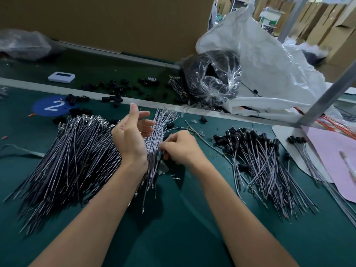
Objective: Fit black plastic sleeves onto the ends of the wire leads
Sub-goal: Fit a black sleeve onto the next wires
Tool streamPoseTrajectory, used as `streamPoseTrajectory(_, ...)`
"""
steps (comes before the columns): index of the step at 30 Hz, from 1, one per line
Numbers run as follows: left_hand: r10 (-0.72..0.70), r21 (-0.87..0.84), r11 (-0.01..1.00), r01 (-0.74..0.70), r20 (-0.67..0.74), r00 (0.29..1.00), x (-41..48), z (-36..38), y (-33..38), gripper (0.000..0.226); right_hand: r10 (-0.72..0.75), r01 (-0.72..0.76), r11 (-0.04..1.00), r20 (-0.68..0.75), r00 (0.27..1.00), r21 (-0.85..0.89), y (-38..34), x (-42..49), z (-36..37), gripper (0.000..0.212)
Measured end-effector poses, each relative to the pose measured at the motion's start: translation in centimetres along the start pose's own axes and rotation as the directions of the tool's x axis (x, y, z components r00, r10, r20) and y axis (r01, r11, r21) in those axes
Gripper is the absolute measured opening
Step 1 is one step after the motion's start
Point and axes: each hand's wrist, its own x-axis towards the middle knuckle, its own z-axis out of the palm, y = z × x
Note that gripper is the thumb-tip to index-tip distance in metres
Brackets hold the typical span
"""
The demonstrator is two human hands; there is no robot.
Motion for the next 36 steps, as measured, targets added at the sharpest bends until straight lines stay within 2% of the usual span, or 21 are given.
streamPoseTrajectory(3,0.004,0.079,0.997,-0.003,-0.01,1.0,-0.2,0.2,0.5,0.034,-0.078,0.085,0.965,-0.039,0.996,0.248,0.4,-0.8,-1.8,0.023)
streamPoseTrajectory(6,0.009,0.252,0.967,-0.042,0.13,0.992,0.6,-0.7,2.6,0.015,-0.113,0.164,0.815,-0.126,0.986,0.556,1.1,-1.7,-4.5,0.016)
streamPoseTrajectory(7,0.04,0.365,0.925,-0.107,0.186,0.982,1.2,-1.4,3.6,0.01,-0.103,0.182,0.765,-0.162,0.981,0.618,1.7,-1.9,-5.4,0.015)
streamPoseTrajectory(8,0.096,0.53,0.822,-0.208,0.231,0.968,2.0,-2.3,4.7,0.006,-0.087,0.197,0.725,-0.196,0.977,0.66,2.4,-2.1,-6.2,0.014)
streamPoseTrajectory(9,0.145,0.718,0.633,-0.291,0.259,0.955,2.8,-3.2,5.5,0.004,-0.064,0.206,0.698,-0.228,0.972,0.686,3.1,-2.3,-6.8,0.014)
streamPoseTrajectory(10,0.171,0.866,0.396,-0.306,0.257,0.951,3.3,-4.1,6.1,0.008,-0.035,0.214,0.684,-0.261,0.965,0.697,3.9,-2.4,-7.2,0.015)
streamPoseTrajectory(11,0.163,0.946,0.19,-0.262,0.233,0.959,3.6,-4.8,6.5,0.014,-0.008,0.224,0.68,-0.298,0.954,0.698,4.5,-2.6,-7.4,0.016)
streamPoseTrajectory(12,0.125,0.977,0.049,-0.208,0.2,0.972,3.6,-5.3,6.7,0.02,0.014,0.235,0.682,-0.334,0.942,0.692,5.1,-2.7,-7.4,0.017)
streamPoseTrajectory(13,0.063,0.985,-0.036,-0.169,0.171,0.983,3.5,-5.5,6.6,0.023,0.027,0.248,0.693,-0.368,0.93,0.677,5.4,-2.8,-7.4,0.017)
streamPoseTrajectory(14,-0.001,0.985,-0.076,-0.153,0.153,0.988,3.3,-5.6,6.4,0.024,0.028,0.262,0.707,-0.396,0.918,0.657,5.7,-2.8,-7.3,0.016)
streamPoseTrajectory(16,-0.049,0.986,-0.083,-0.148,0.144,0.988,3.1,-5.7,5.8,0.016,0.01,0.293,0.721,-0.432,0.902,0.628,5.8,-3.0,-7.3,0.014)
streamPoseTrajectory(18,-0.038,0.986,-0.065,-0.152,0.15,0.988,3.4,-5.7,5.6,0.007,-0.008,0.309,0.723,-0.44,0.898,0.618,5.8,-2.9,-7.3,0.013)
streamPoseTrajectory(21,-0.031,0.986,-0.022,-0.163,0.163,0.986,3.6,-5.8,5.9,0.01,-0.028,0.313,0.727,-0.429,0.903,0.611,5.7,-3.0,-7.0,0.013)
streamPoseTrajectory(23,0.027,0.983,0.013,-0.183,0.182,0.983,3.7,-6.0,6.3,0.01,-0.035,0.313,0.73,-0.424,0.905,0.608,5.7,-3.0,-6.8,0.013)
streamPoseTrajectory(25,0.112,0.968,0.054,-0.246,0.239,0.965,3.5,-5.8,6.8,0.009,-0.04,0.314,0.743,-0.429,0.902,0.591,5.7,-2.9,-6.7,0.013)
streamPoseTrajectory(27,0.173,0.898,0.18,-0.401,0.372,0.912,2.9,-4.9,7.1,0.007,-0.046,0.316,0.756,-0.435,0.899,0.574,5.5,-2.9,-6.6,0.012)
streamPoseTrajectory(29,0.235,0.721,0.305,-0.622,0.576,0.783,1.5,-3.2,6.8,0.011,-0.051,0.314,0.746,-0.421,0.906,0.587,5.4,-2.9,-6.5,0.007)
streamPoseTrajectory(31,0.27,0.501,0.327,-0.801,0.763,0.587,-0.2,-1.5,5.7,0.017,-0.048,0.283,0.732,-0.367,0.929,0.619,5.4,-2.9,-6.5,0.003)
streamPoseTrajectory(34,0.233,0.276,0.302,-0.912,0.907,0.352,-2.3,0.4,3.1,0.018,-0.039,0.195,0.722,-0.243,0.969,0.663,5.5,-3.0,-6.6,0.003)
streamPoseTrajectory(36,0.243,0.189,0.288,-0.939,0.934,0.262,-3.1,0.8,1.5,0.019,-0.036,0.151,0.673,-0.172,0.984,0.724,5.5,-3.0,-6.4,0.005)
